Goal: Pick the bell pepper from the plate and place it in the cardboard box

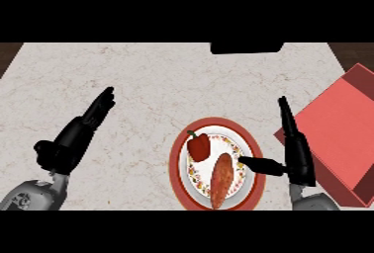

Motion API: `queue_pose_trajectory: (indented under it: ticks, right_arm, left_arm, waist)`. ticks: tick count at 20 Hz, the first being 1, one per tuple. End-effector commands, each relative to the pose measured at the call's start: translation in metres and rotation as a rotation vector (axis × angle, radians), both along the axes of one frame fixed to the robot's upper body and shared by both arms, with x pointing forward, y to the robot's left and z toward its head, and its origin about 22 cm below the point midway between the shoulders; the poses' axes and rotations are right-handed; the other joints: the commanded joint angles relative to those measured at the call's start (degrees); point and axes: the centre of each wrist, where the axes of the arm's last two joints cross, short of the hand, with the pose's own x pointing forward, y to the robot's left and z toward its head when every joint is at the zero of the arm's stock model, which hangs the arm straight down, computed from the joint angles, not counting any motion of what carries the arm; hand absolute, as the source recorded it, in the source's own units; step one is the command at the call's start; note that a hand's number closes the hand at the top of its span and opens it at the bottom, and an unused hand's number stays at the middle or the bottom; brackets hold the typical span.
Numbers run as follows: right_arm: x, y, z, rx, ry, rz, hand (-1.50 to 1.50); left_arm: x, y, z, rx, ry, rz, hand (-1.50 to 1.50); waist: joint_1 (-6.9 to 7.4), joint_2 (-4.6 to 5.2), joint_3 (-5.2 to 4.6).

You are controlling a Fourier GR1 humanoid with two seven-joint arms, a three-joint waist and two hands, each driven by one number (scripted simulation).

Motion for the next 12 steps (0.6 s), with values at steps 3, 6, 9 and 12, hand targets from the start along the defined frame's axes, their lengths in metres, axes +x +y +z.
queue_pose_trajectory:
  ticks: [3, 6, 9, 12]
  right_arm:
    - [-0.033, 0.016, -0.036, -0.445, -0.138, -0.024, -1.5]
    - [-0.051, 0.041, -0.038, -0.507, -0.15, -0.059, -1.5]
    - [-0.069, 0.058, -0.029, -0.578, -0.091, -0.091, -1.5]
    - [-0.086, 0.102, -0.011, -0.56, 0.008, -0.059, -1.5]
  left_arm:
    - [-0.003, -0.009, -0.01, 0.004, 0.016, -0.023, 0.0]
    - [0.0, -0.012, -0.011, 0.009, 0.017, -0.013, 0.0]
    - [0.005, -0.018, -0.005, 0.008, 0.005, -0.013, 0.0]
    - [0.003, -0.014, -0.015, 0.011, 0.022, -0.003, 0.0]
  waist:
    - [0.47, -0.17, -0.17]
    - [-0.51, -0.49, -0.18]
    - [-1.21, -0.57, -0.13]
    - [-0.82, -0.49, -0.19]
